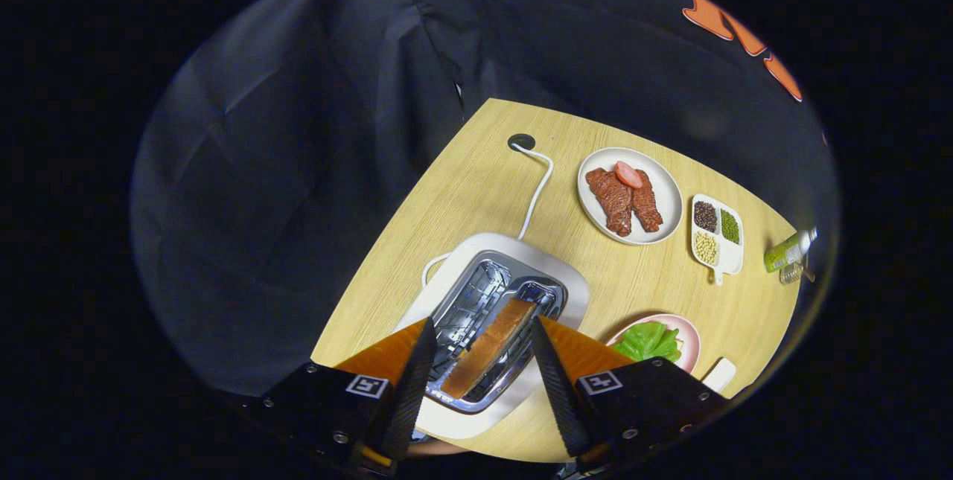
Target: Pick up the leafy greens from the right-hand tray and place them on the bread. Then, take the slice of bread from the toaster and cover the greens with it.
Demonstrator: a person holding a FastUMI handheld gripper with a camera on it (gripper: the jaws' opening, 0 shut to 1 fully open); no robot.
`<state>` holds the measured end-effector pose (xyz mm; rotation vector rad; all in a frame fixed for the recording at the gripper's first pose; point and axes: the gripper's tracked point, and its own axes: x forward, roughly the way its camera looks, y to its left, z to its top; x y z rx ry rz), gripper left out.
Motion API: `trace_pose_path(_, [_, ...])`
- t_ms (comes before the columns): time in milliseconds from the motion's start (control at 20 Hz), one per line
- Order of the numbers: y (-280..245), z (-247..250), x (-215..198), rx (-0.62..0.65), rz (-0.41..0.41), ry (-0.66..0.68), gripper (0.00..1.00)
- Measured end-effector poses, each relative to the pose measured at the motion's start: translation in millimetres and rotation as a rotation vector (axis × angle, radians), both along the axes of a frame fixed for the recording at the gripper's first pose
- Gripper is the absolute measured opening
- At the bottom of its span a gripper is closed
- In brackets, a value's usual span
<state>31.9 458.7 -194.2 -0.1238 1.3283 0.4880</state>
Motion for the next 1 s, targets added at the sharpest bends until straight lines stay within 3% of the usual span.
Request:
trace_pose_path(100, [-2,-4,-4,-0.026,0.008,0.009,0.71])
trace_pose_path(200, [-6,-7,-3,-0.047,0.005,-0.003,0.58])
trace_pose_path(350, [-12,-6,-3,-0.022,-0.024,0.010,0.25])
trace_pose_path(450, [-14,5,-1,0.019,-0.047,0.016,0.17])
trace_pose_path(800, [-19,48,0,0.155,-0.038,-0.057,0.15])
trace_pose_path(1000, [-31,73,9,0.262,-0.100,-0.073,0.15])
